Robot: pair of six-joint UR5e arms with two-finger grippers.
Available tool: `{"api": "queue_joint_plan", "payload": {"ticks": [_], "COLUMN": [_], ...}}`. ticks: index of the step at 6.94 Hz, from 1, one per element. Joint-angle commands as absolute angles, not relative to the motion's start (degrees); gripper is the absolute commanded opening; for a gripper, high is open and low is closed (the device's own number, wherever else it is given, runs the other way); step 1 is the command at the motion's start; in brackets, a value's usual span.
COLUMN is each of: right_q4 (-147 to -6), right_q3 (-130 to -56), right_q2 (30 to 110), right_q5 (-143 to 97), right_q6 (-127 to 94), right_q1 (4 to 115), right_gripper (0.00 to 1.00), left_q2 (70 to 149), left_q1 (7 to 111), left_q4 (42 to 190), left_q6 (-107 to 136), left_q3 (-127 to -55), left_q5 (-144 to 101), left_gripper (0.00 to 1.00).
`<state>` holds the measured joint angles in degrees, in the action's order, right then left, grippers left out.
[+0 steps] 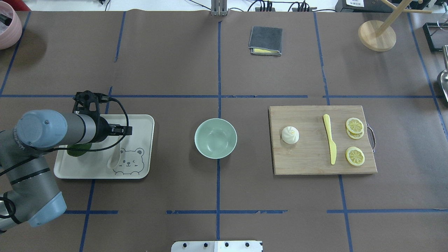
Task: Put spoon and bun in bowl
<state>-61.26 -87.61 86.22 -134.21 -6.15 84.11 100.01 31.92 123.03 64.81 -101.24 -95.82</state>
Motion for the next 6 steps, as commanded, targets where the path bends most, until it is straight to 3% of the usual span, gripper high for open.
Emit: {"api": "queue_joint_plan", "payload": {"ticks": [1,6], "right_q4": [-61.17,-61.17], "right_q3": [-87.54,-87.19], "right_q2": [86.22,86.22], "right_q5": [-134.21,-134.21], "right_q6": [-6.15,-6.15], "right_q1": [84.11,84.11], "right_gripper": [1.0,1.0], "left_q2": [100.2,98.96], "left_q1": [31.29,31.2], "left_q4": [122.25,122.43], "left_q6": [65.04,65.57], "left_q3": [-101.07,-101.34], "left_q5": [-95.36,-95.71], "left_gripper": [0.71,0.56]}}
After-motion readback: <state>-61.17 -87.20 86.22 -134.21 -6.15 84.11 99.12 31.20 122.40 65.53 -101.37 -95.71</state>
